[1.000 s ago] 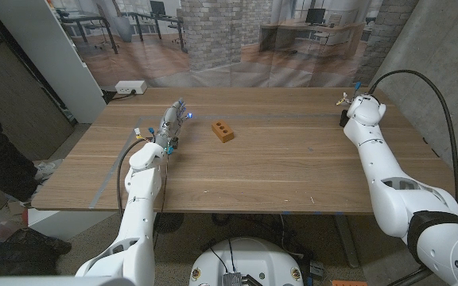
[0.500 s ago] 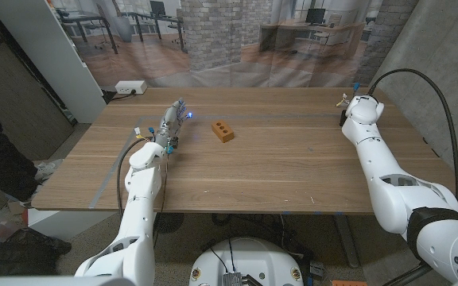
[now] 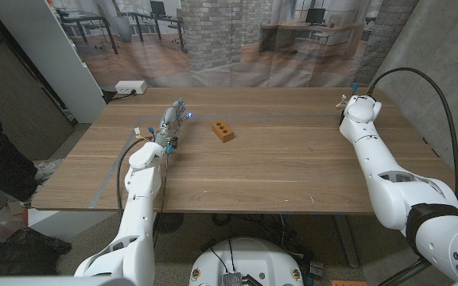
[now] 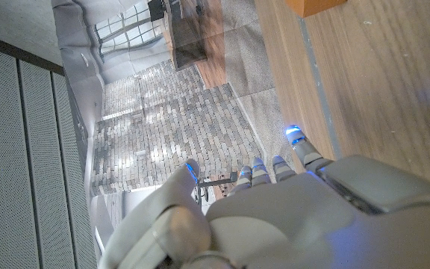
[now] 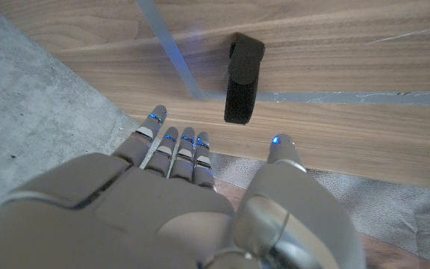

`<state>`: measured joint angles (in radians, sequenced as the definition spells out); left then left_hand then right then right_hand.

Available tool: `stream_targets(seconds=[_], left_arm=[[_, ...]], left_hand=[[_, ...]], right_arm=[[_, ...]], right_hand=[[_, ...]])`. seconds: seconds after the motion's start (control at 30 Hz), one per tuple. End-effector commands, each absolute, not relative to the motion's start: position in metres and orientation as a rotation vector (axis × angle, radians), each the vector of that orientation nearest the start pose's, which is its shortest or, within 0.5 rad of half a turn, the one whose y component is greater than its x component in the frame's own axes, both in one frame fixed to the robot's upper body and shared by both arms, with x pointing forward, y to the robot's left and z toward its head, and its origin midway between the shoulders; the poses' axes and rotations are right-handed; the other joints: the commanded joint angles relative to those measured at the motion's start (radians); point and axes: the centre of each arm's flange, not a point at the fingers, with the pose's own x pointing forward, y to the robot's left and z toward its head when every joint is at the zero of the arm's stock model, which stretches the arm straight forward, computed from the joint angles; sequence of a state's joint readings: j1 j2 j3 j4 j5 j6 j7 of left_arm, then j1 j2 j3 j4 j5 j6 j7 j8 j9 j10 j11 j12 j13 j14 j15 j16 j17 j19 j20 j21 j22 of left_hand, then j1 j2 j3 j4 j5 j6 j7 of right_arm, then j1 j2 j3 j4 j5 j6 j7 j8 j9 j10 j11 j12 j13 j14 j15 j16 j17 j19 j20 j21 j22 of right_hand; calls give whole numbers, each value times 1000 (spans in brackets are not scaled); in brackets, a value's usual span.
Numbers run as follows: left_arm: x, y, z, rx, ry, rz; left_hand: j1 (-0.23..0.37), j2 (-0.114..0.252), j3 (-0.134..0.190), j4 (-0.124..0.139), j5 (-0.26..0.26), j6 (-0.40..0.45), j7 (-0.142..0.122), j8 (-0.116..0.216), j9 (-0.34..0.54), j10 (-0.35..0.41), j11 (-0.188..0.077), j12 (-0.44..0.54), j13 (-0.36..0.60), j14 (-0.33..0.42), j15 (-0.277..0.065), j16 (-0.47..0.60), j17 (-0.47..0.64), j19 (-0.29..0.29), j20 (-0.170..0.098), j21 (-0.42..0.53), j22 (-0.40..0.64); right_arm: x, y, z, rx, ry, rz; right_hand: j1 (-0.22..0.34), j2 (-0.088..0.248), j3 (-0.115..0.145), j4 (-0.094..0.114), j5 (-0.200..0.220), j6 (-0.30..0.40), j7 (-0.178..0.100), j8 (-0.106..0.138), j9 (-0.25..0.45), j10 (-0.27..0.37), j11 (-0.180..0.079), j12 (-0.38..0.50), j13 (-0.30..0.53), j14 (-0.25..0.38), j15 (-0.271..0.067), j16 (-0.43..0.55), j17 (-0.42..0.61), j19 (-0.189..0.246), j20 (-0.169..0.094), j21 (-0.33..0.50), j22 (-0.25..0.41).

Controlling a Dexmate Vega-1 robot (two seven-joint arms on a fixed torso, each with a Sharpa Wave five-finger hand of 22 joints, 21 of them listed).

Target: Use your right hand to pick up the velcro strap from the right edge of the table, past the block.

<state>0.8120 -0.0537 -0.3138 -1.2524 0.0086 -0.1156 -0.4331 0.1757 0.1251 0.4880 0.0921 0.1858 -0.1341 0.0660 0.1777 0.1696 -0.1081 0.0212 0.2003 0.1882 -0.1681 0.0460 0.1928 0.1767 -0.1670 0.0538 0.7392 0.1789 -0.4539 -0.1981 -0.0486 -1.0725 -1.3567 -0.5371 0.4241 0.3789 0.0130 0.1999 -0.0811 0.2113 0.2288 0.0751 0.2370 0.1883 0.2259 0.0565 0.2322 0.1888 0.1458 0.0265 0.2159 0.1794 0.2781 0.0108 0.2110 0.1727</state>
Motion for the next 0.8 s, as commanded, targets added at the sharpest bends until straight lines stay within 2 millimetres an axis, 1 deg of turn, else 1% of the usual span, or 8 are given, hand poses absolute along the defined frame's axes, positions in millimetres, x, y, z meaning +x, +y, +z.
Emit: stream_targets(seconds=[0.03, 0.07, 0.3, 0.37, 0.43, 0.53, 0.67, 0.8], left_arm=[[669, 306, -28, -74, -568, -163], [669, 306, -28, -74, -568, -163], [669, 306, -28, -74, -568, -163], [670, 307, -28, -76, -568, -164], [670, 307, -28, -74, -567, -163], [670, 307, -27, -75, -569, -163], [670, 307, -26, -70, -570, -161], [671, 307, -26, -69, -569, -165]], left_hand=[[2, -11, 2, -4, 5, -10, 2, 3, 4, -9, -1, 4, 4, -25, 2, 0, 3, -40, 4, -6, 3], [2, -11, 2, -4, 5, -10, 2, 3, 4, -9, -1, 3, 4, -25, 2, 0, 3, -40, 5, -6, 3], [2, -11, 2, -5, 5, -10, 3, 3, 4, -10, 0, 3, 4, -26, 4, -1, 3, -40, 4, -8, 3], [2, -11, 2, -5, 5, -9, 3, 3, 4, -9, 1, 4, 4, -26, 3, 0, 3, -39, 5, -8, 3], [2, -12, 2, -5, 5, -10, 3, 3, 4, -9, 1, 4, 4, -26, 3, 0, 3, -40, 4, -9, 3], [1, -12, 2, -6, 5, -11, 4, 3, 4, -9, 1, 4, 4, -26, 3, 0, 3, -39, 4, -10, 3], [1, -12, 2, -6, 5, -11, 4, 3, 4, -9, 0, 4, 4, -26, 3, 0, 4, -39, 4, -10, 3], [1, -12, 1, -6, 5, -12, 2, 3, 4, -10, -1, 4, 4, -26, 3, 0, 4, -39, 4, -11, 3]], right_arm=[[696, -398, 84, -1223, 289, -519], [697, -398, 84, -1225, 293, -517], [700, -397, 84, -1231, 320, -507], [701, -397, 83, -1235, 322, -509], [701, -397, 83, -1235, 326, -506], [702, -397, 83, -1236, 334, -506], [703, -397, 84, -1234, 339, -505], [704, -397, 83, -1234, 346, -502]], right_hand=[[-2, -10, -8, -1, 11, 36, 1, 8, 3, 38, -2, 5, 1, 45, -2, 14, 2, 26, 0, 9, 2], [-3, -9, -9, -1, 12, 43, 0, 9, 3, 52, 3, 8, 2, 54, -4, 15, 2, 32, 1, 10, 2], [-3, -9, -12, -2, 16, 73, 3, 13, 3, 76, 5, 9, 2, 85, -11, 19, 3, 47, 1, 11, 2], [-2, -10, -13, -2, 17, 77, 1, 14, 2, 81, 5, 10, 2, 87, -12, 18, 3, 45, -2, 9, 2], [-1, -10, -14, -3, 18, 88, 2, 15, 2, 88, 6, 10, 2, 95, -12, 18, 3, 35, -12, 3, 2], [-1, -10, -14, -4, 19, 97, 3, 17, 2, 94, 6, 10, 2, 99, -11, 18, 3, 35, -12, 2, 1], [0, -9, -17, -4, 22, 127, 2, 22, 2, 131, 10, 17, 3, 129, -11, 22, 4, 43, -18, 1, 1], [1, -8, -18, -5, 23, 143, 4, 25, 2, 140, 10, 17, 3, 136, -11, 20, 4, 50, -17, 2, 1]])
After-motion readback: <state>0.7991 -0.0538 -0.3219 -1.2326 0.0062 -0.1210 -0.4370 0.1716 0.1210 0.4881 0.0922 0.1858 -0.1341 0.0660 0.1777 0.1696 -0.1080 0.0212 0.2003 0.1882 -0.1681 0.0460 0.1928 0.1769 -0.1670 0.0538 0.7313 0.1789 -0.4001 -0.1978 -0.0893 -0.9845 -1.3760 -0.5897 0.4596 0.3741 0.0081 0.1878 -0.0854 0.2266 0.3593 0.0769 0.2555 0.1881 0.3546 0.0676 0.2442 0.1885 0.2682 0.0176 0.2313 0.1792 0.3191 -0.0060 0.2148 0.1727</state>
